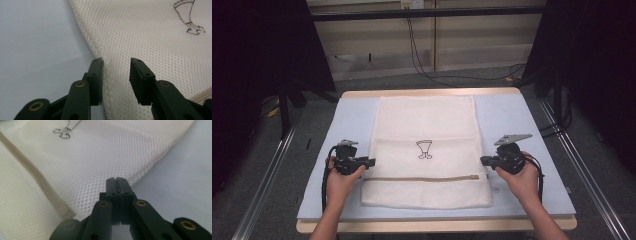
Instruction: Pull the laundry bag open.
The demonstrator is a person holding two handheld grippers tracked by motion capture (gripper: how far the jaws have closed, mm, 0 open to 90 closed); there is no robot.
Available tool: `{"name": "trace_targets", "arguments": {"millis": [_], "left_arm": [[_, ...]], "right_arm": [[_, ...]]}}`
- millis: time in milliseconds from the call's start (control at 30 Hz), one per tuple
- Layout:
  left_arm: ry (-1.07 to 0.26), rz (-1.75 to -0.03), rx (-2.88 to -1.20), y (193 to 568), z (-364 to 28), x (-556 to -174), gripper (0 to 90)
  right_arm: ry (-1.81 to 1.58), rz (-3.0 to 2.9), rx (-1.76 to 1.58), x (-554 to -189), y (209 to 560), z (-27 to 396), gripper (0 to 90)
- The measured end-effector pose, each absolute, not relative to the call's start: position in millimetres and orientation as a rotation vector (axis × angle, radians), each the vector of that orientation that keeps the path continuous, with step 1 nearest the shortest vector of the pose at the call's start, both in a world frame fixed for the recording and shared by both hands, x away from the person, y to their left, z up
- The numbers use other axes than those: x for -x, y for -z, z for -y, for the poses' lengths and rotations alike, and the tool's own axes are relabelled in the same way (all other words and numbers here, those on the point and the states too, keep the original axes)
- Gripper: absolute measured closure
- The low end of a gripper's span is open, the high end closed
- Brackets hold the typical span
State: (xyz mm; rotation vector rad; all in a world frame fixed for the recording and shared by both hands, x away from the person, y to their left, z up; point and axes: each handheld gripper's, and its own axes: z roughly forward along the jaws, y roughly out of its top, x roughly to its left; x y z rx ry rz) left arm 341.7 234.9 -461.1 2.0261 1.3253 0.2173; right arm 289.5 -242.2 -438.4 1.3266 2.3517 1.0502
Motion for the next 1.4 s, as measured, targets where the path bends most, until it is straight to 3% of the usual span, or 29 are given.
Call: {"name": "trace_targets", "arguments": {"millis": [167, 300, 500, 567, 633, 667, 1100, 1200, 1333, 1400], "left_arm": [[-0.207, -1.339, -2.037, 466, -235, -339, 57.5], [-0.185, -1.351, -2.030, 470, -233, -335, 58.3], [-0.076, -1.336, -2.075, 469, -230, -334, 80.3], [-0.092, -1.340, -2.091, 467, -228, -334, 84.2], [-0.108, -1.344, -2.099, 466, -227, -334, 85.7], [-0.133, -1.352, -2.102, 466, -228, -335, 86.6], [-0.143, -1.403, -2.061, 462, -247, -336, 87.0], [-0.144, -1.394, -2.068, 461, -249, -336, 82.3], [-0.150, -1.397, -1.994, 453, -246, -334, 60.3], [-0.135, -1.367, -1.994, 447, -240, -332, 57.4]], "right_arm": [[-1.020, -2.351, -1.316, -290, 433, 240, 89.2], [-0.993, -2.317, -1.357, -289, 448, 245, 76.7], [-1.079, -2.308, -1.476, -277, 458, 258, 65.5], [-1.068, -2.350, -1.522, -278, 466, 255, 66.9], [-1.034, -2.373, -1.504, -281, 470, 253, 73.9], [-1.026, -2.377, -1.489, -282, 471, 252, 88.1], [-1.008, -2.404, -1.379, -283, 469, 234, 90.0], [-0.992, -2.406, -1.374, -282, 468, 232, 88.4], [-1.032, -2.370, -1.313, -277, 464, 236, 77.8], [-1.053, -2.346, -1.265, -272, 461, 238, 76.6]]}}
